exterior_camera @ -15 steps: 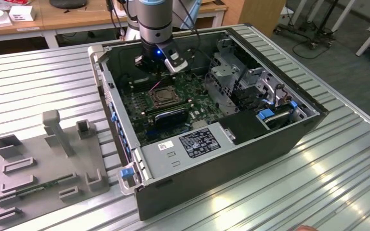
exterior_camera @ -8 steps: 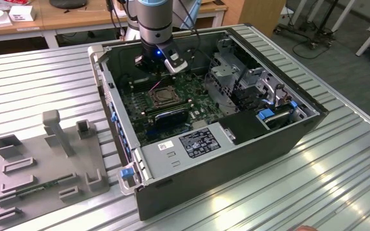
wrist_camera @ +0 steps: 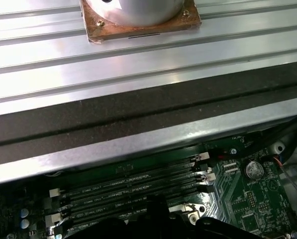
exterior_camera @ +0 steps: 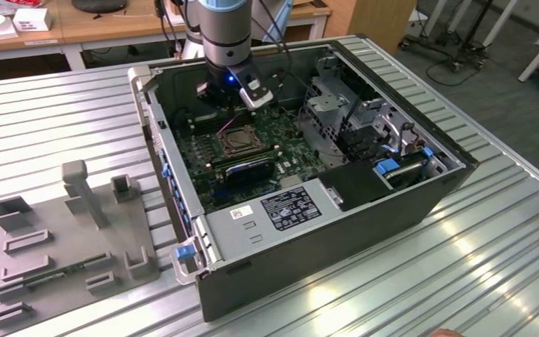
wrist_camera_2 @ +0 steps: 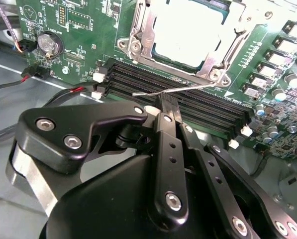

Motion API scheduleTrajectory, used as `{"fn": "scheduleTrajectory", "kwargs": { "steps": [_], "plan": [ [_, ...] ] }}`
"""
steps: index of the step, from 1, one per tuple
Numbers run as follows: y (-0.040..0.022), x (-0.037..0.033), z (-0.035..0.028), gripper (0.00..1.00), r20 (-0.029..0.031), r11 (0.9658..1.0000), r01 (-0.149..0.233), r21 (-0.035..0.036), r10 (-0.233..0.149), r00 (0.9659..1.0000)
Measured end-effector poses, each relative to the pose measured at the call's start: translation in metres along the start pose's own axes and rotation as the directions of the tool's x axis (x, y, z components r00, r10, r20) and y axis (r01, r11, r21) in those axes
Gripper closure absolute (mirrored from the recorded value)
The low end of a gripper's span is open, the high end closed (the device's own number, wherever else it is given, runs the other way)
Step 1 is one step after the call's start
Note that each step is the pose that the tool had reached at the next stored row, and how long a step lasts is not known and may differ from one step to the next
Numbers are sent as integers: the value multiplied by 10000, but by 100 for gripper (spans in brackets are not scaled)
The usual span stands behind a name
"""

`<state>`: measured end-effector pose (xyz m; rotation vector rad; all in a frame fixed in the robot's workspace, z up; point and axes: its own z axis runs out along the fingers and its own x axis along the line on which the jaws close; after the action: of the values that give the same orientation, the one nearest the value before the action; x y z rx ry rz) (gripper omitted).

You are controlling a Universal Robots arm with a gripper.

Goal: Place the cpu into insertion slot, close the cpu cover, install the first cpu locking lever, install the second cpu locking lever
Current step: 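Install the first cpu locking lever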

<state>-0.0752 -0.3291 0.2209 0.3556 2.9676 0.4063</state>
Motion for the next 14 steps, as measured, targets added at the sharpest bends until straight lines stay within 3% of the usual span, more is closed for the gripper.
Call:
{"fn": "scheduleTrajectory", "kwargs": {
  "steps": [14],
  "plan": [
    [-11, -55, 96, 90, -31, 10000, -8, 1, 8, 10000]
  ]
}}
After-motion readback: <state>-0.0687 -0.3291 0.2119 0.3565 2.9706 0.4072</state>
